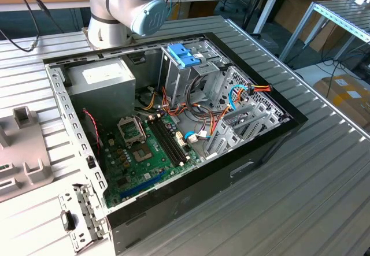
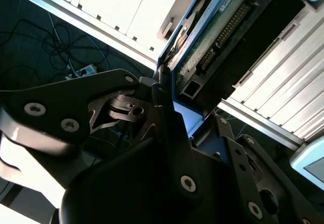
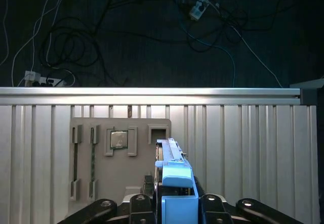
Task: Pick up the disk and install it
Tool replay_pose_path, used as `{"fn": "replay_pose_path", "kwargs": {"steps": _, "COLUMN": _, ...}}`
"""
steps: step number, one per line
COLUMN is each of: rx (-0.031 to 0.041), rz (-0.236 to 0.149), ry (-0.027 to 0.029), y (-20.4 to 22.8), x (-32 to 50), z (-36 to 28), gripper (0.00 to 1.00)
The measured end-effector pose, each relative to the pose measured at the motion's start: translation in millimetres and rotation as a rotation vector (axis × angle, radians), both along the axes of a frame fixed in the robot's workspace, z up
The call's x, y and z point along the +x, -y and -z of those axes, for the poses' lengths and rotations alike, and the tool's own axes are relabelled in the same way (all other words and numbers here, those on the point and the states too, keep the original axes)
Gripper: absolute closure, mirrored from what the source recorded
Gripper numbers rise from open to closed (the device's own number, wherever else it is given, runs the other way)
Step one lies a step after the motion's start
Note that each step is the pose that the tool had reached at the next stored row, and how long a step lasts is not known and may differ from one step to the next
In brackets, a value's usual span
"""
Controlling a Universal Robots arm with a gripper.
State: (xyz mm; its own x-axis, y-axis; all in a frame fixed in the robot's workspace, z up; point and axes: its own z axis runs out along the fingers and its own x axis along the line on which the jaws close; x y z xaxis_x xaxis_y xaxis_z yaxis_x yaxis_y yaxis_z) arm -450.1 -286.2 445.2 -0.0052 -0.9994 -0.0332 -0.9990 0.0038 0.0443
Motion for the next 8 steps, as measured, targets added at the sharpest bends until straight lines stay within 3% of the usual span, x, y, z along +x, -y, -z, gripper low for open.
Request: {"fn": "replay_pose_path", "kwargs": {"steps": 8, "rx": 0.0, "rz": 0.0, "ry": -0.0001, "y": 0.0, "x": 0.0, "z": -5.7, "gripper": 0.63}}
